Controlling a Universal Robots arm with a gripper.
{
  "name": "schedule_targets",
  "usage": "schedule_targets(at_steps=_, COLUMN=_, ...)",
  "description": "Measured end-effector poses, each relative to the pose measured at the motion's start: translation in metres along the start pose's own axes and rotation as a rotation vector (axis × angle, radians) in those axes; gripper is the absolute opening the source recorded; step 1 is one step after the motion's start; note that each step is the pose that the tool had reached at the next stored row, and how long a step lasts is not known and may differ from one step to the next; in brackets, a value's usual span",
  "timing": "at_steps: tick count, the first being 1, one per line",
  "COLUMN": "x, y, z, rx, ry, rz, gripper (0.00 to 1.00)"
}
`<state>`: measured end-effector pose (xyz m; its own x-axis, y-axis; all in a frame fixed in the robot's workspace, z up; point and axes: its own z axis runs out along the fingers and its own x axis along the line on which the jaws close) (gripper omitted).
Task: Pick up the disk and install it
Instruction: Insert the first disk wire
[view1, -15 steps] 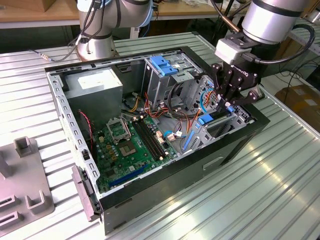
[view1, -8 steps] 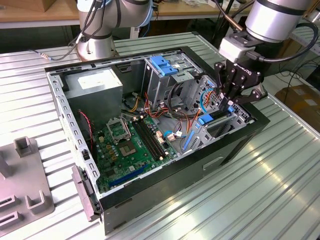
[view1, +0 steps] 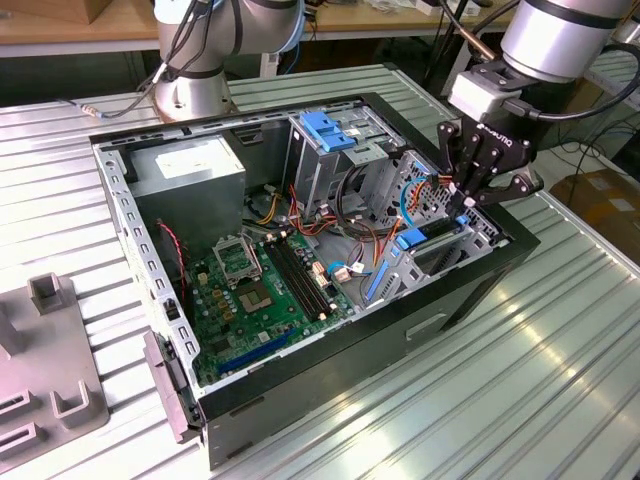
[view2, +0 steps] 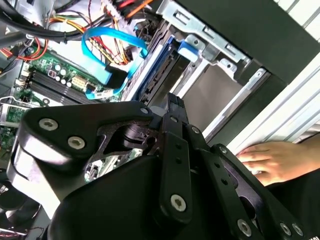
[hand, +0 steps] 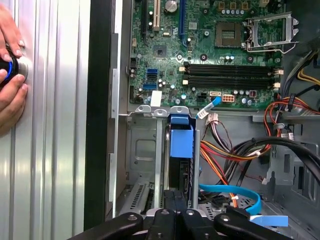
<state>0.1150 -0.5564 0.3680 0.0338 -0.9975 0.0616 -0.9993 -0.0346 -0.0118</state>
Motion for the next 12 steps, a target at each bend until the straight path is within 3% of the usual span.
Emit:
schedule_targets(at_steps=6, x=-0.0006, y=-0.0125, z=0.0001, rx=0.0000, ry=0.0000, rz=0.000, gripper=0.11)
schedule_targets(at_steps=12, x=-0.0016, y=-0.0143, z=0.0001, rx=0.0000, ry=0.0000, rz=0.000, gripper=0.11)
